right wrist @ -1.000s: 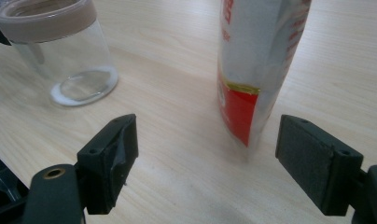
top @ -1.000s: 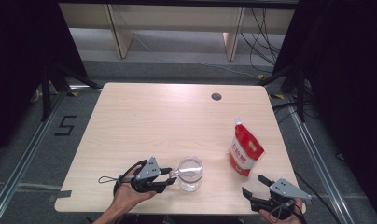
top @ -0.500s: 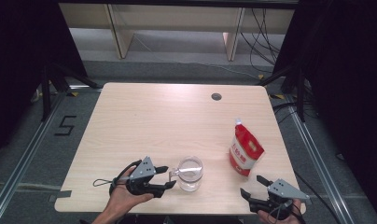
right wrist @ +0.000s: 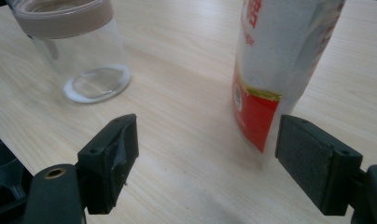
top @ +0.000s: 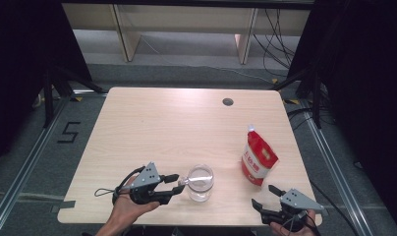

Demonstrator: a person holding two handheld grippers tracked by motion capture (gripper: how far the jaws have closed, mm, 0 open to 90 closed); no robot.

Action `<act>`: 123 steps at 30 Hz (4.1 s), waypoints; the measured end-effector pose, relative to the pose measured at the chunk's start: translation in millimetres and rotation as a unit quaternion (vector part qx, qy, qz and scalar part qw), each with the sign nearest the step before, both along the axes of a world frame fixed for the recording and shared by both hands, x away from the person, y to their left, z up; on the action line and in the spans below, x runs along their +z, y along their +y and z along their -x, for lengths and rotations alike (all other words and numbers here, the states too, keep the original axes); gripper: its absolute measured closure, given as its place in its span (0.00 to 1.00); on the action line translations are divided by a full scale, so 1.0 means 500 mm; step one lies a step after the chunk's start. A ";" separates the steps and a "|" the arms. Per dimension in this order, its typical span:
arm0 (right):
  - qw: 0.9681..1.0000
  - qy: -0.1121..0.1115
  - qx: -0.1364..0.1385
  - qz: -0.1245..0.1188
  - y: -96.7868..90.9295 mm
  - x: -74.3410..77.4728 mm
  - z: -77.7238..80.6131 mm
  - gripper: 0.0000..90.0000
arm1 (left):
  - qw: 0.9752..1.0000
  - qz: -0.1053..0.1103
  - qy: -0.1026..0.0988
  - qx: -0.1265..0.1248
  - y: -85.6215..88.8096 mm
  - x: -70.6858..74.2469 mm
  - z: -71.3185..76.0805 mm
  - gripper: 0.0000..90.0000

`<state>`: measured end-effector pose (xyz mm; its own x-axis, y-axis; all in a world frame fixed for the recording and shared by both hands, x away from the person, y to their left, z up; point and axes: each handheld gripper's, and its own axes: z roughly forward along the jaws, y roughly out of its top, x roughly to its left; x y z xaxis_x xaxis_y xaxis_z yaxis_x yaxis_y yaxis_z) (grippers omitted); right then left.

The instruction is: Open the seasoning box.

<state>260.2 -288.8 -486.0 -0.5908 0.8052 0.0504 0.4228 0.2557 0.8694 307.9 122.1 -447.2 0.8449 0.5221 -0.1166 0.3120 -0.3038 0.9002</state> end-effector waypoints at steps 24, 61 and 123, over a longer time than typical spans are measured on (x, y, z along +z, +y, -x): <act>0.998 -0.017 0.058 -0.010 0.070 0.013 -0.003 0.36 | 1.000 -0.012 -0.025 0.015 -0.023 0.008 -0.016 0.92; 0.988 -0.062 0.139 -0.003 0.156 0.026 -0.063 0.80 | 0.999 -0.012 -0.032 0.014 -0.015 -0.001 -0.016 0.93; 0.976 -0.112 0.184 -0.031 0.229 0.065 -0.074 0.97 | 0.999 -0.032 0.007 0.021 0.029 -0.039 0.000 0.35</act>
<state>297.3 -174.1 -453.5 -0.8410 0.5364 -0.0716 0.1095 0.2983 0.9482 307.8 136.4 -466.5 0.8209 0.5634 -0.0935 0.3378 -0.3471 0.8749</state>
